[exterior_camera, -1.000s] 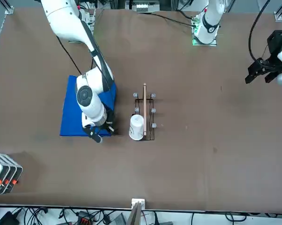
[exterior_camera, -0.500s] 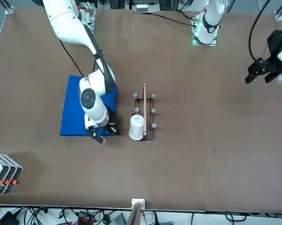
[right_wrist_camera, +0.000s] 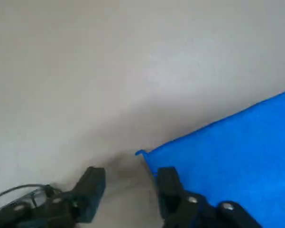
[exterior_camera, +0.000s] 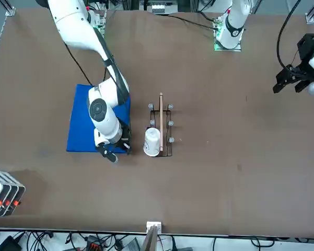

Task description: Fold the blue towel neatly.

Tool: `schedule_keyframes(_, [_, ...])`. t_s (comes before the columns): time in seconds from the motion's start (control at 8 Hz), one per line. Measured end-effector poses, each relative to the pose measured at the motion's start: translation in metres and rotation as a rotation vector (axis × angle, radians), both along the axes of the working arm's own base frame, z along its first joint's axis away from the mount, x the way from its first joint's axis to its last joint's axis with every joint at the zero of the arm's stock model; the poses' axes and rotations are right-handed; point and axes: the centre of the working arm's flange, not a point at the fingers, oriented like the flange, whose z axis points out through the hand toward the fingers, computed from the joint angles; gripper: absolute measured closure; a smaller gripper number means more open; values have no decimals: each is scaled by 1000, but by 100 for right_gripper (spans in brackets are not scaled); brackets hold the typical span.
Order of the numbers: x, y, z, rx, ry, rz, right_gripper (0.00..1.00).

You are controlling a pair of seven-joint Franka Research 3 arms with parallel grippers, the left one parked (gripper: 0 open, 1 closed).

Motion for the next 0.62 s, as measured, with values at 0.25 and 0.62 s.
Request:
schedule_keyframes(0.25, [4, 3, 20, -48, 47, 31, 0])
schedule_keyframes(0.62, [10, -5, 80, -89, 80, 161, 0])
